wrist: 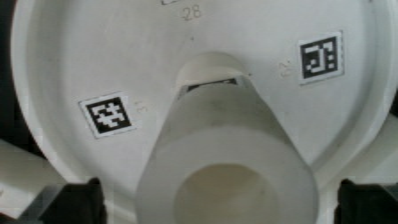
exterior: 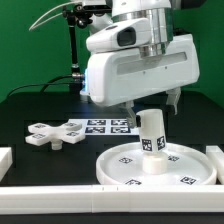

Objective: Assemble round table

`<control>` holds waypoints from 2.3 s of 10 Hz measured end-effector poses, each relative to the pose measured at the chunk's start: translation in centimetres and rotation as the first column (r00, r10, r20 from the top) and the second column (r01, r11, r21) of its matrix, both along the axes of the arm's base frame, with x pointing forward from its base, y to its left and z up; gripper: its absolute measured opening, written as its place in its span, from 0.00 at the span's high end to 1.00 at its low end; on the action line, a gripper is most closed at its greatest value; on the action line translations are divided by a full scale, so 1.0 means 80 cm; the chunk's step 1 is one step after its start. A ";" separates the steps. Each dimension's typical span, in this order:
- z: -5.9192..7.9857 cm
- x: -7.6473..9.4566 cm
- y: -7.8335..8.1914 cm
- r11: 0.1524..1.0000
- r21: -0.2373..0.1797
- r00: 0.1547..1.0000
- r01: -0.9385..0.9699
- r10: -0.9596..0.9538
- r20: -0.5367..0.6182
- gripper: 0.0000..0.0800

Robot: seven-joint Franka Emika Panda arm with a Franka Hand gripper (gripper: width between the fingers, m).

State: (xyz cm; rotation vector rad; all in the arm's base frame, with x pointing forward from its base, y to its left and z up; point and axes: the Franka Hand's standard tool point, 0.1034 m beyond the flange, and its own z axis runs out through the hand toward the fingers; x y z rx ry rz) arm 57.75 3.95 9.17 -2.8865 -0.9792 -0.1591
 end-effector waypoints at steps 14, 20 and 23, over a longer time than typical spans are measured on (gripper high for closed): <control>-0.006 -0.005 -0.003 0.685 -0.137 0.692 -0.716 0.722 -0.003 0.19; -0.006 -0.006 -0.002 0.660 -0.145 0.669 -0.737 0.743 -0.013 0.49; -0.006 -0.006 -0.002 0.697 -0.140 0.705 -0.704 0.709 -0.013 0.49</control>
Offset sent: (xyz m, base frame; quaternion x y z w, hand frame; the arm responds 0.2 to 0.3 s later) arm -0.0058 0.0053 -0.0042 -0.0050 0.0062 -0.2255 0.9742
